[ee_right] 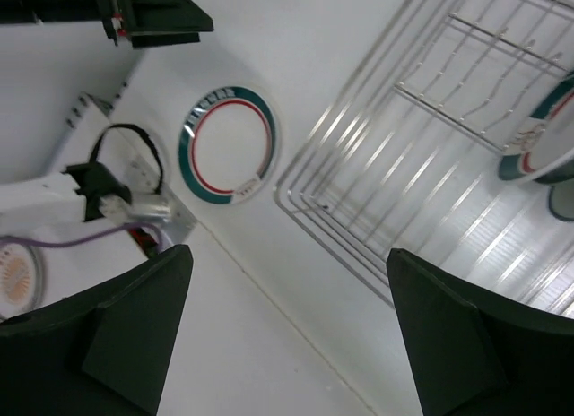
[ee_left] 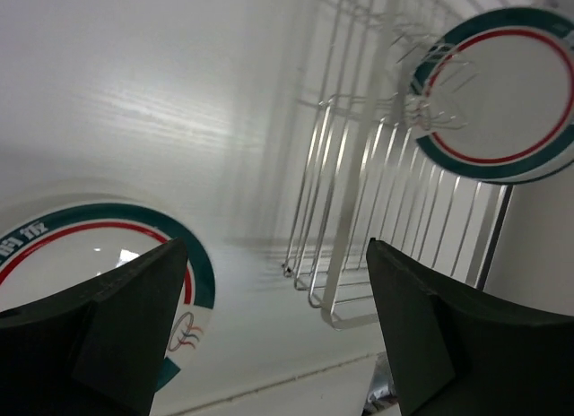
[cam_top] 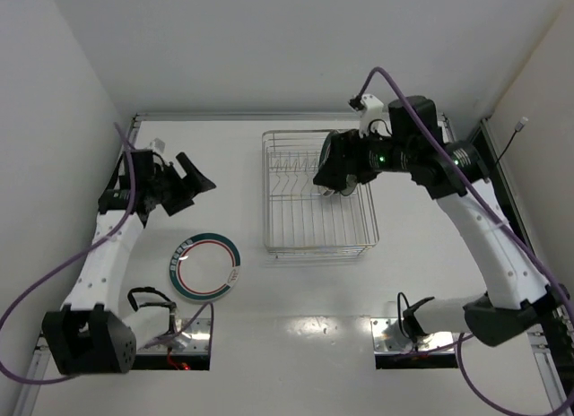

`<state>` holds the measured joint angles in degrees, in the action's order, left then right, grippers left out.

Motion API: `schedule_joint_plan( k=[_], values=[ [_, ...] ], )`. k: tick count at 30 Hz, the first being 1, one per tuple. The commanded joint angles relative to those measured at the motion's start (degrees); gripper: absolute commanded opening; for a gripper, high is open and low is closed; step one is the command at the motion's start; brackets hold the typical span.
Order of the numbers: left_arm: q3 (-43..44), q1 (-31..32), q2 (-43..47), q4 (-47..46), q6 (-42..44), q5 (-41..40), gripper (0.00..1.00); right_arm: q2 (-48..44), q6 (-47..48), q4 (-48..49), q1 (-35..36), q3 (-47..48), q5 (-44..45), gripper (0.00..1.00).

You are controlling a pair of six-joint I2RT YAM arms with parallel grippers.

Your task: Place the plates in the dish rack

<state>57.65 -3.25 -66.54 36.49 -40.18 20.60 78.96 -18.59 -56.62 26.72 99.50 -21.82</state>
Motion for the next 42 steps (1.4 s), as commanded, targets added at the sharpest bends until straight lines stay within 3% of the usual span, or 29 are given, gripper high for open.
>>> schedule_joint_plan(
  k=[1, 5, 12, 15, 17, 19, 22, 25, 33, 38, 42],
  values=[
    [-2.50, 1.13, 10.25, 0.60, -1.48, -2.14, 0.79, -6.43, -5.38, 11.86, -0.18, -8.43, -5.94, 0.89],
    [-5.79, 1.14, 17.30, 4.27, 4.30, -2.67, 0.79, -12.59, -7.78, 18.21, -0.18, -15.82, -9.63, 0.92],
    [-16.32, 0.61, 23.65, 9.38, 3.28, -5.57, 0.80, -17.17, -7.78, 18.83, -0.18, -23.82, -11.49, 0.92],
    [-18.71, 0.08, 24.97, 10.27, 1.69, -12.14, 0.86, -17.18, -7.78, 17.25, -0.18, -23.30, -11.49, 0.92],
    [-18.71, -1.67, 23.05, 9.56, 2.99, -13.74, 0.86, -16.56, -7.78, 16.45, -0.18, -21.99, -10.88, 0.92],
    [-19.24, -5.69, 21.20, 7.02, 4.84, -9.99, 0.88, -14.81, -7.25, 14.45, -0.18, -20.33, -9.12, 0.92],
    [-16.35, -5.72, 19.18, 8.15, 3.54, -16.52, 0.88, -12.17, -6.72, 10.85, -0.18, -16.64, -7.62, 0.92],
    [-15.72, -5.72, 15.65, 11.23, -1.99, -21.99, 0.94, -9.53, -6.72, 10.21, -0.18, -14.78, -7.62, 0.93],
    [-21.35, -5.72, 13.45, 11.66, -11.84, -26.13, 0.97, -2.59, -4.62, 7.49, -0.18, -8.90, -8.32, 0.93],
    [-21.96, -6.25, 13.19, 14.04, -15.09, -26.14, 0.97, -0.74, -3.38, 6.17, -0.18, -6.95, -9.55, 0.93],
    [-23.81, -6.25, 10.39, 15.36, -17.03, -21.14, 0.96, -2.14, -2.33, 7.31, -0.18, -9.32, -11.48, 0.93]
  ],
)
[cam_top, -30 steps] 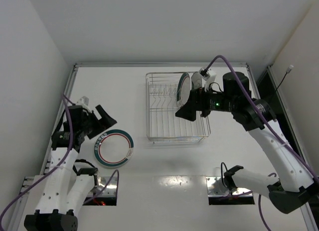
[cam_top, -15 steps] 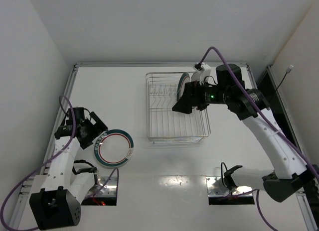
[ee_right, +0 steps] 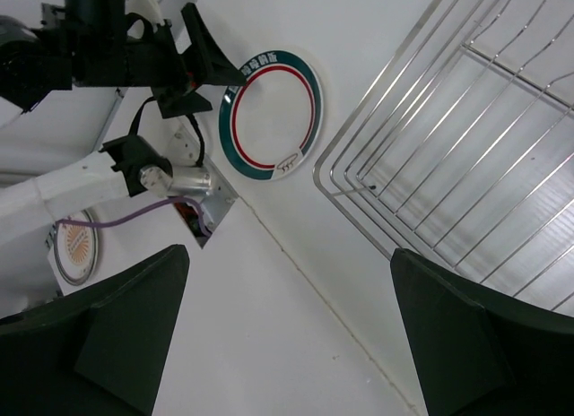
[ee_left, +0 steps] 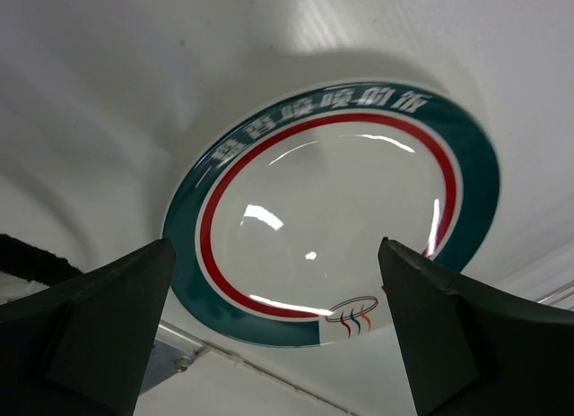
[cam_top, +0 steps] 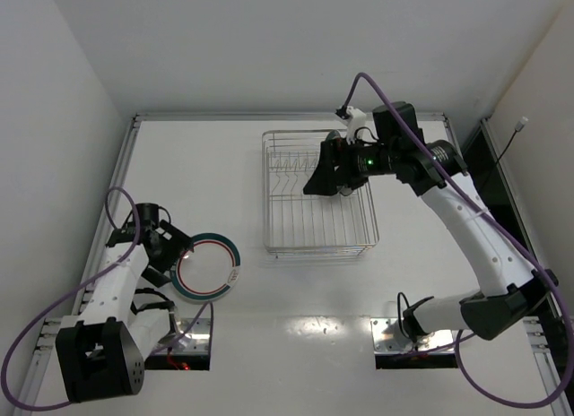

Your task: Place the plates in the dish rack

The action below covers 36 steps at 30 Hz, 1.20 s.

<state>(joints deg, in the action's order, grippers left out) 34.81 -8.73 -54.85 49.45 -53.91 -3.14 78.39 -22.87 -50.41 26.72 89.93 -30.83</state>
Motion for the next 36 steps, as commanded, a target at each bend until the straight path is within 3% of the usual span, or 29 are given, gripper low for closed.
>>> schedule_joint_plan(
  k=[1, 7, 16, 20, 28, 31, 36],
  values=[
    [-0.97, -0.76, -1.31, 2.93, -4.00, 3.39, 0.96, -2.44, 1.96, 1.11, -0.18, -0.89, -3.09, 0.93],
    [-4.30, -0.76, 2.99, 4.87, -9.28, 6.91, 0.96, -6.48, 1.96, 3.39, -0.70, -6.77, -4.41, 0.93],
    [-18.72, -0.23, -0.52, -10.95, -14.82, 14.12, 0.91, -8.52, 3.01, 1.55, -0.70, -6.97, -3.89, 0.94],
    [-17.94, -0.23, -2.45, -13.32, -14.29, 12.80, 0.91, -9.75, 3.01, 0.50, -0.70, -6.96, -2.14, 0.94],
    [-17.40, 0.29, -6.84, -26.58, -16.92, 12.80, 0.90, -9.23, 0.55, 0.49, -1.23, -7.49, -2.13, 0.94],
    [-15.74, 0.29, -12.90, -31.51, -17.72, 12.19, 0.90, -8.00, -0.06, 0.49, -1.23, -5.03, -2.13, 0.94],
    [-4.86, 0.29, -28.97, -32.06, -13.51, 12.80, 0.89, -6.85, -0.07, -0.92, -1.23, -1.52, -1.52, 0.94]
  ],
)
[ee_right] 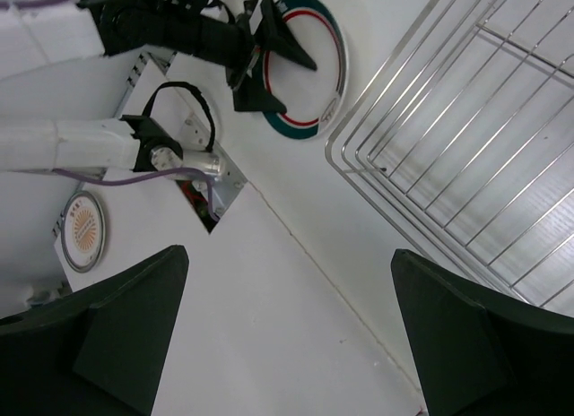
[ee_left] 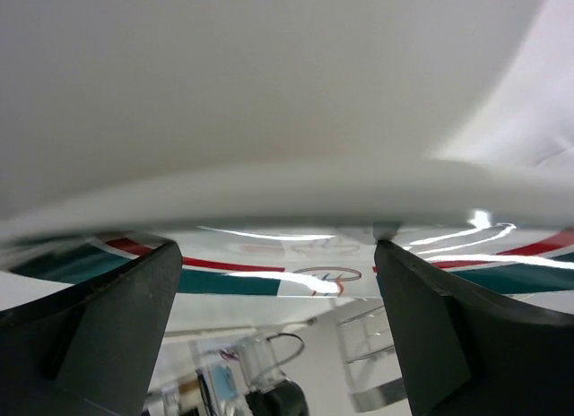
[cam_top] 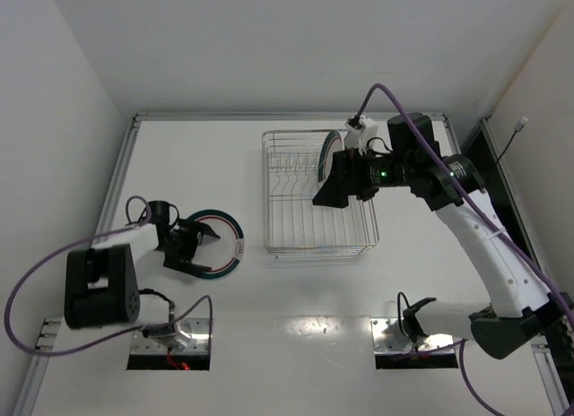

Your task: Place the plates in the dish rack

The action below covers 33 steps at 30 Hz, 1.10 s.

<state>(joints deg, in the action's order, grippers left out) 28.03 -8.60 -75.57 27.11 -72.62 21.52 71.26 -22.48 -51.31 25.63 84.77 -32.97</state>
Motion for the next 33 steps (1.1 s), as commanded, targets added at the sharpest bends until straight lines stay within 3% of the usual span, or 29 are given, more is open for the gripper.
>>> schedule_joint_plan(
  k=[1, 15, 24, 30, 33],
  values=[
    [3.33, 0.69, -11.76, -9.71, 5.21, -11.85, 0.89, 0.89, -0.46, -0.72, -0.14, 4.34, 0.63, 0.94],
    [14.93, 0.69, -13.73, -14.90, 5.47, -7.63, 0.89, 3.18, 0.60, -3.01, -0.14, 8.39, -0.42, 0.94],
    [17.67, 0.69, -12.85, -15.51, 4.94, -5.00, 0.89, 4.32, 1.12, -3.01, -0.14, 8.92, -1.48, 0.94],
    [19.77, 0.69, -7.15, -15.51, 6.70, -4.99, 0.89, 5.38, 1.65, -3.53, -0.14, 10.76, -2.01, 0.94],
    [20.48, 0.16, -3.01, -11.31, 11.00, -5.78, 0.89, 5.38, 1.65, -3.53, -0.14, 10.76, -2.01, 0.94]
  ],
)
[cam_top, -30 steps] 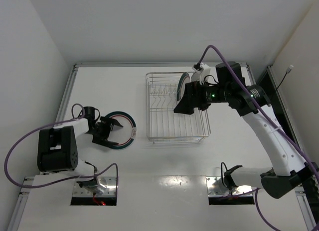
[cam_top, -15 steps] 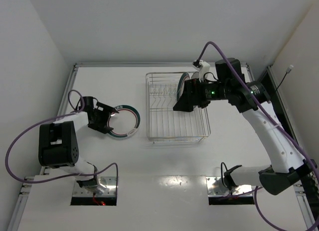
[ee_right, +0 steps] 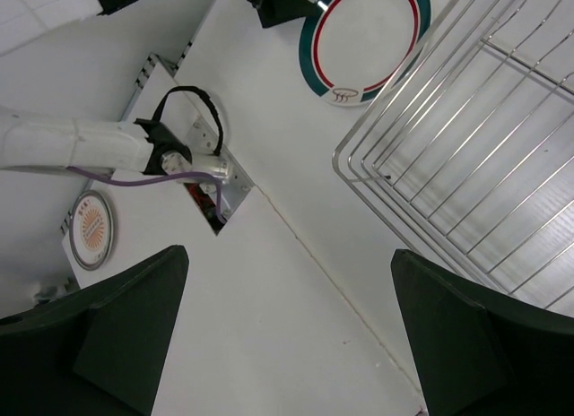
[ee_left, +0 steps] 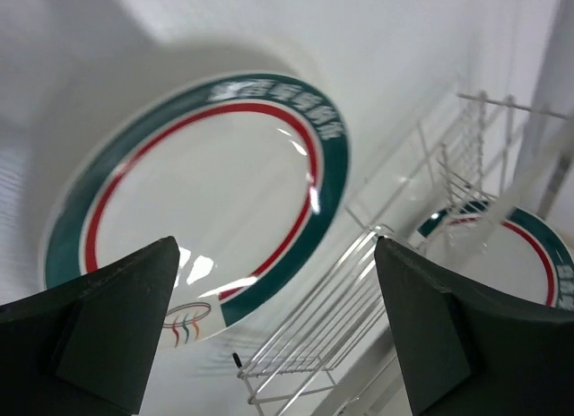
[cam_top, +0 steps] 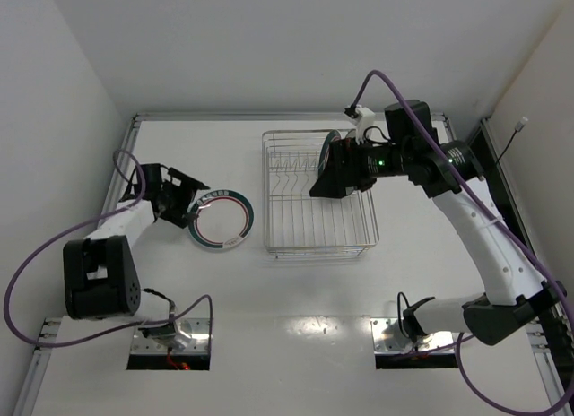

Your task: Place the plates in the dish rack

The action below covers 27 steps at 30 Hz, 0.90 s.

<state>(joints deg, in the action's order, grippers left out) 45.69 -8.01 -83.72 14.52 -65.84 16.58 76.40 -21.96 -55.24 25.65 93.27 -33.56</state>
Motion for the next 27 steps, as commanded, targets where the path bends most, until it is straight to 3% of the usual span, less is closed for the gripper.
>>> schedule_joint_plan(
  k=[1, 6, 16, 23, 27],
  values=[
    [1.95, -0.43, 6.28, 2.43, 5.10, -1.37, 0.89, 0.24, 1.65, 0.40, -0.16, 1.65, -0.90, 0.94],
    [-8.66, -0.43, 12.97, 3.66, 6.25, -3.04, 0.89, 0.24, 1.65, 0.40, -0.16, 1.65, -0.89, 0.94],
    [-13.43, -0.43, 12.27, 3.24, 8.01, -5.68, 0.85, 1.38, 2.27, 0.93, -0.69, 2.17, -1.59, 0.94],
    [-18.18, -0.43, 5.34, -11.68, 4.68, 1.86, 0.71, 1.99, 2.79, -0.21, -0.69, 2.17, -1.07, 0.94],
    [-18.19, -0.43, 1.38, -13.91, 4.67, 3.19, 0.63, 2.52, 3.32, -1.45, -1.22, 3.58, -1.07, 0.94]
  ],
)
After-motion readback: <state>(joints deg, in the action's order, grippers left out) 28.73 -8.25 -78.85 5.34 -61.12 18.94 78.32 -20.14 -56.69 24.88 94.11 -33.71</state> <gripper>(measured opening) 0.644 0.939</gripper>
